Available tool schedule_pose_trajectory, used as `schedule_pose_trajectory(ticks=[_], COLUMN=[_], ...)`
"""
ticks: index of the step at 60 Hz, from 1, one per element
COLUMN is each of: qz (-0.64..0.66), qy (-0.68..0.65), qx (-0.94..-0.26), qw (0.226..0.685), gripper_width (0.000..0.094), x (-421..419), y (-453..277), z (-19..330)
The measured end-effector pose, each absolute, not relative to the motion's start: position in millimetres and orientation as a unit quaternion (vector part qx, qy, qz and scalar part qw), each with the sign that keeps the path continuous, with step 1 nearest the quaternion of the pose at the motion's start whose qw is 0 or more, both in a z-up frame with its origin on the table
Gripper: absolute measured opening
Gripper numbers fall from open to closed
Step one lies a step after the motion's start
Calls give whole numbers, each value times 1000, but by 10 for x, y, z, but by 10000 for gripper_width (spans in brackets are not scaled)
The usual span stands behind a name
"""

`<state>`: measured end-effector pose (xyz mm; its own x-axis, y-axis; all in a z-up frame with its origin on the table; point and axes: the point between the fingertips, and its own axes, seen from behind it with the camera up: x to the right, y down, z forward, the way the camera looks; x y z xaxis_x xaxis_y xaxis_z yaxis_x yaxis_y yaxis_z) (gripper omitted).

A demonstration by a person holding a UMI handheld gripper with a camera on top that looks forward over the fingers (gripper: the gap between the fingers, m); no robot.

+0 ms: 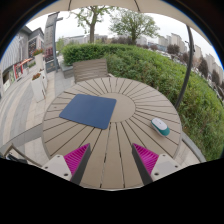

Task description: Arrange mouse

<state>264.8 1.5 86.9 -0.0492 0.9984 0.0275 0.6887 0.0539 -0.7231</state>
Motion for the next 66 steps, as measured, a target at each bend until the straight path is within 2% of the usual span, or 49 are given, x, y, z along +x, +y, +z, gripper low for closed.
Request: schedule_pose_trajectory(ticks=[9, 30, 66], qz=[269, 226, 256], qy=[-645, -601, -577], qx=[-654, -687, -683], qw=[290, 340, 369], gripper_width=[854, 854, 854], x=[2605, 2536, 1509], y=[433, 1713, 2311], z=[589, 332, -102])
